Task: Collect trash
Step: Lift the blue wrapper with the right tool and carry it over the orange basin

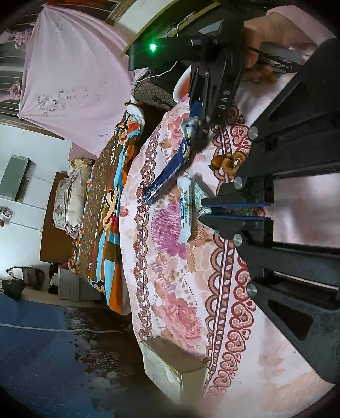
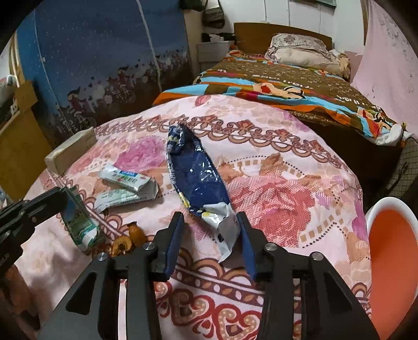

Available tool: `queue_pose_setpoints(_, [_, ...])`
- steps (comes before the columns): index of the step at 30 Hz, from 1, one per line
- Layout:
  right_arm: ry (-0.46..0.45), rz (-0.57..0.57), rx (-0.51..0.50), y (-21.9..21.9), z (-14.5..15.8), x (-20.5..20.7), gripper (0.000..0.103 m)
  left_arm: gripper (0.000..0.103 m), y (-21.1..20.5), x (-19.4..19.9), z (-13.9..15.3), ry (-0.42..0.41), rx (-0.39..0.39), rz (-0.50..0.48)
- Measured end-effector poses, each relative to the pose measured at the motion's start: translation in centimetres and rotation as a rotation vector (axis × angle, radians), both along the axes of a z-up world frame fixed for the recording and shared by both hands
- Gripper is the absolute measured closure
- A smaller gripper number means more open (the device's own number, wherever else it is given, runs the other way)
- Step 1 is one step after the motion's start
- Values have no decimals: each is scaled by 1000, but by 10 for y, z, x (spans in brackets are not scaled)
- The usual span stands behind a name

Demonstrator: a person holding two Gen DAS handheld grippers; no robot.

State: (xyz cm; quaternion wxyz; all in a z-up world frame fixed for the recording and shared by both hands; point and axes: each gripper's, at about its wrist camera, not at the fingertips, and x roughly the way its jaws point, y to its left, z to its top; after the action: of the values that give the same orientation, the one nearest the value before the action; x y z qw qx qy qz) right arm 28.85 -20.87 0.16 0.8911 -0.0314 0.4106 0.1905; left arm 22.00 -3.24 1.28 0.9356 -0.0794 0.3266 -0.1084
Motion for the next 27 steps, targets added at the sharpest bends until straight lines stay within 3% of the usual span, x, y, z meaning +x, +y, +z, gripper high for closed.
queue_pose_setpoints(2, [0,-8,23,-5,0,0,94,103,0,-2,1,-11,-2,-6])
queue_pose_setpoints(11, [-58,-82,108,-26,11,-6,95,103,-6,-12,13,-83,30,-12])
queue_pose_setpoints(16, [-121,-124,108,-39,21,-12,95,103,-8,-14,23,-126,7,-11])
queue_pose_setpoints(27, [-262,-187,122,-80,40,-22,95,103,-57,-7,46,-219,-7,-87])
